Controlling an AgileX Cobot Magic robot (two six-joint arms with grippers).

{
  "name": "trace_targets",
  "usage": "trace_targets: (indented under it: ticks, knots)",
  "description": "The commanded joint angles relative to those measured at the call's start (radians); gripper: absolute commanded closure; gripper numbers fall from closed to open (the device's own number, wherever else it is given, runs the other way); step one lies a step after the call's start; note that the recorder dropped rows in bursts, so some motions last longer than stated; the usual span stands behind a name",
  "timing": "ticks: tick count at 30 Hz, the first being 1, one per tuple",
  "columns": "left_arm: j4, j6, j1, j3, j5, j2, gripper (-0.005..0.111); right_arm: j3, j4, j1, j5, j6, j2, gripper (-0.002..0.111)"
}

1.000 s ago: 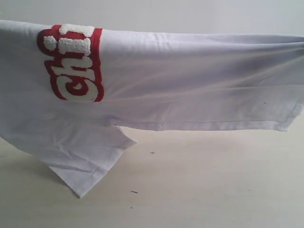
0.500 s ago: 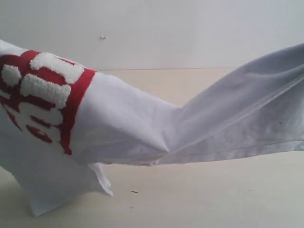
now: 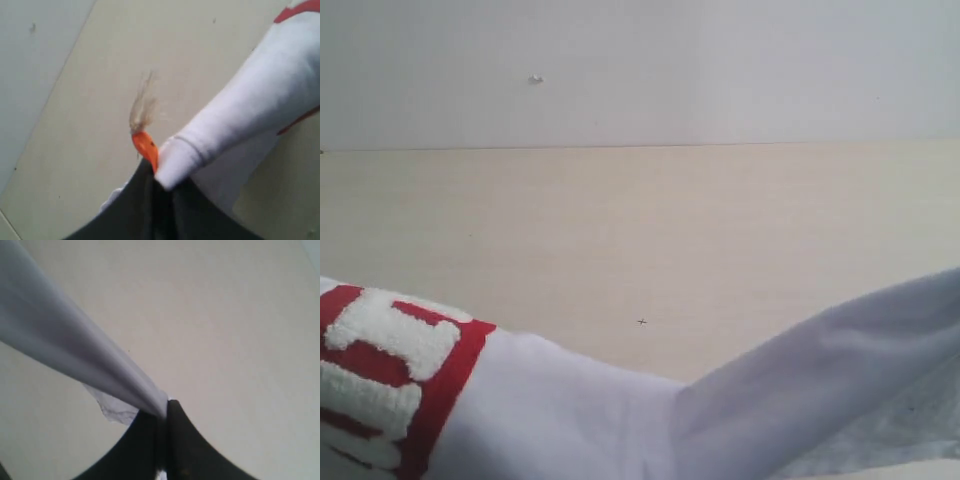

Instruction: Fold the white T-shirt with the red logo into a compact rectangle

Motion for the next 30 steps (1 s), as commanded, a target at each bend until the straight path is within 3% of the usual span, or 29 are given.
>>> trace_targets:
  ticks: [1, 5, 11, 16, 30]
  knots:
    - [0.12, -0.013, -0.005, 0.047, -0.016, 0.089, 0.107, 0.042, -0.069, 0.005, -0.012, 0.039, 0.052, 0.108]
    - [0.195, -0.015, 0.018, 0.084, -0.031, 0.227, 0.107, 0.065, -0.164, 0.005, -0.054, 0.077, 0.152, 0.108]
    - [0.155, -0.032, 0.146, 0.092, -0.279, 0.434, 0.107, 0.069, -0.239, 0.005, -0.253, 0.121, 0.349, 0.108]
    - [0.155, 0.003, 0.203, 0.092, -0.403, 0.604, 0.107, 0.069, -0.285, 0.005, -0.416, 0.15, 0.514, 0.108]
    - [0.176, -0.041, 0.227, 0.092, -0.922, 0.959, 0.107, -0.013, -0.65, 0.003, -0.789, 0.522, 0.863, 0.108]
